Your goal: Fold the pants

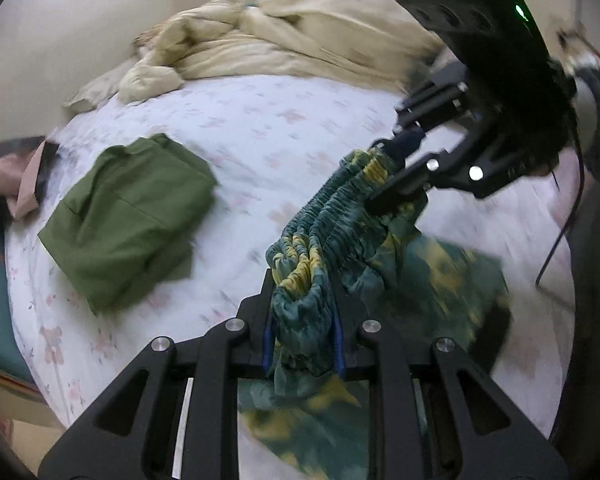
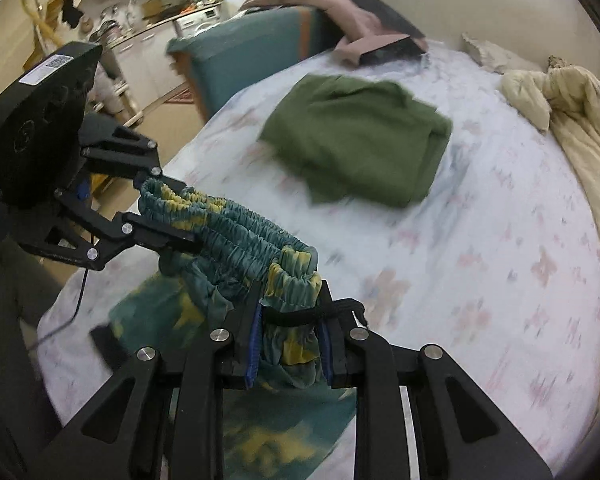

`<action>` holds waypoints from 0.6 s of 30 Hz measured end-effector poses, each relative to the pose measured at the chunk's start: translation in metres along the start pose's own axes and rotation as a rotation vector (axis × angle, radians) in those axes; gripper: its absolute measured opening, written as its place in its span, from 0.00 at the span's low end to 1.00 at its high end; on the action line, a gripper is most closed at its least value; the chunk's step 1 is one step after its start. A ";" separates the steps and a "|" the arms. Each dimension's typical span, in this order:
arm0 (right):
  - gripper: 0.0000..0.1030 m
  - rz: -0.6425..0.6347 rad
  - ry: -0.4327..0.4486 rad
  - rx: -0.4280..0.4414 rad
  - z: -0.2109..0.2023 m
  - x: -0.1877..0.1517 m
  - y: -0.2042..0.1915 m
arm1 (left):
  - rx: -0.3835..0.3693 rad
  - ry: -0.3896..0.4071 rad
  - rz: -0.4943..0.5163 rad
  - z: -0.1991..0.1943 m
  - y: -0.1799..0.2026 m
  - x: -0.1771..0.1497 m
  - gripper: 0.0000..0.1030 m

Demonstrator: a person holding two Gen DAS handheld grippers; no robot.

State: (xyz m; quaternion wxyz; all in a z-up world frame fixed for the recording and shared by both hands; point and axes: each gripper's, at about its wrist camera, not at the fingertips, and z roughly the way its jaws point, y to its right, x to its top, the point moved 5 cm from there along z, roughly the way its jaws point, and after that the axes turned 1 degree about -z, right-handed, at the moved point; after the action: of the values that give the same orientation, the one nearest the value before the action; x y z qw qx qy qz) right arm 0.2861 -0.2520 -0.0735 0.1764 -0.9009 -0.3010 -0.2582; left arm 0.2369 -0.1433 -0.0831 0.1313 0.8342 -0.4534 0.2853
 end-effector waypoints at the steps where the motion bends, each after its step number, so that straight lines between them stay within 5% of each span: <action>1: 0.23 0.003 -0.012 0.002 -0.001 -0.013 -0.011 | -0.006 -0.013 0.011 -0.002 0.011 -0.008 0.19; 8: 0.32 0.007 -0.170 -0.005 0.017 -0.098 -0.065 | -0.004 -0.258 0.025 0.021 0.065 -0.078 0.31; 12: 0.43 0.014 -0.325 0.016 0.018 -0.150 -0.084 | -0.132 -0.431 -0.035 0.017 0.082 -0.111 0.44; 15: 0.43 0.030 -0.330 0.026 -0.002 -0.163 -0.082 | -0.196 -0.377 -0.077 -0.011 0.079 -0.108 0.44; 18: 0.43 0.130 -0.209 -0.014 -0.023 -0.145 -0.063 | -0.151 -0.233 -0.287 -0.025 0.046 -0.081 0.44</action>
State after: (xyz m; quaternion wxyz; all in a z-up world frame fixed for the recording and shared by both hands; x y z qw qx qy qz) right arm 0.1385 -0.2809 -0.1277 0.1541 -0.9417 -0.2571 -0.1530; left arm 0.1550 -0.1022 -0.1133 0.1793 0.9054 -0.3620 0.1306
